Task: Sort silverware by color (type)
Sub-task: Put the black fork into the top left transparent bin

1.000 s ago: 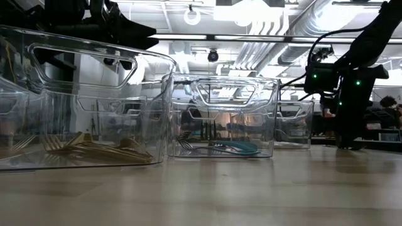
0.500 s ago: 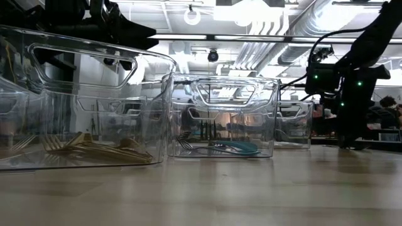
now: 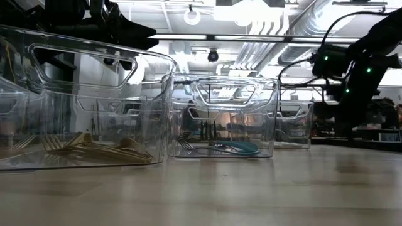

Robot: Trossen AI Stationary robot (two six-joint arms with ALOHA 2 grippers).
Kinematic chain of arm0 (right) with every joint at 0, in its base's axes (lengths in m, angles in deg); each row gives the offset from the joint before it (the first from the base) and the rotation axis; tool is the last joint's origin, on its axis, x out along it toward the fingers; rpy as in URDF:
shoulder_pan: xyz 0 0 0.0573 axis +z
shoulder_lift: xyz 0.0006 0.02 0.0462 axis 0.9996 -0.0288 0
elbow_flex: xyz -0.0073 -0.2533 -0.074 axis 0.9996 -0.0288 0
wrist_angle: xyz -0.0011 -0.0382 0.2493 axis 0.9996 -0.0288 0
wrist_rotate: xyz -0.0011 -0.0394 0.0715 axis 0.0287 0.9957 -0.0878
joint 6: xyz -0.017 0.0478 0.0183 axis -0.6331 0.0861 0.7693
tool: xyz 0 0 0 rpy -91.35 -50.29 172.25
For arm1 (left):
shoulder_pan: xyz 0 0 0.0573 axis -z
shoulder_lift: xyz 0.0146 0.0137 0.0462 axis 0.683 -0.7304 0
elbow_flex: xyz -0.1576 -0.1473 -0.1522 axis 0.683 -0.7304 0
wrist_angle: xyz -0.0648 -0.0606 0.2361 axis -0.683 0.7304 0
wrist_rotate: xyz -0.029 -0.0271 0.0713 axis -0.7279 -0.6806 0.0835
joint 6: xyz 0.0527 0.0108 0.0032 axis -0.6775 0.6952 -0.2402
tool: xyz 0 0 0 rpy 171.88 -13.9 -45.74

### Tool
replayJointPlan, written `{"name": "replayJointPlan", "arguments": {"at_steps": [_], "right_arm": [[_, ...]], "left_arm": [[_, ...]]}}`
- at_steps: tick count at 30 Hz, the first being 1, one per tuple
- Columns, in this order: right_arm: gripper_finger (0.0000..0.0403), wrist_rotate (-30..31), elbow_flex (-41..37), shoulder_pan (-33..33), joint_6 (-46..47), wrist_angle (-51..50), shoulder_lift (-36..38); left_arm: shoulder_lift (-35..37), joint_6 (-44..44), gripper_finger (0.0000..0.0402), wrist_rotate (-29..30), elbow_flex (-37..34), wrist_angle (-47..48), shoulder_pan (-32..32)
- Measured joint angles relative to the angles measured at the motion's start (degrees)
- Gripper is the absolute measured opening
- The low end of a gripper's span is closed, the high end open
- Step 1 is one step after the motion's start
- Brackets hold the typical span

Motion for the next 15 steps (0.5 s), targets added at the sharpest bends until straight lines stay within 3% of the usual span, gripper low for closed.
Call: {"name": "replayJointPlan", "arguments": {"at_steps": [9,15], "right_arm": [[0.0001,-0.28,0.11,0.02,-5.15,0.65,13.0],[0.0001,-5.57,0.13,1.57,-12.79,11.82,20.81]], "left_arm": [[0.0,-0.14,0.0126,0.05,0.0,-0.01,0.0],[0.0,-3.96,0.0126,1.2,0.0,-0.04,0.0]]}}
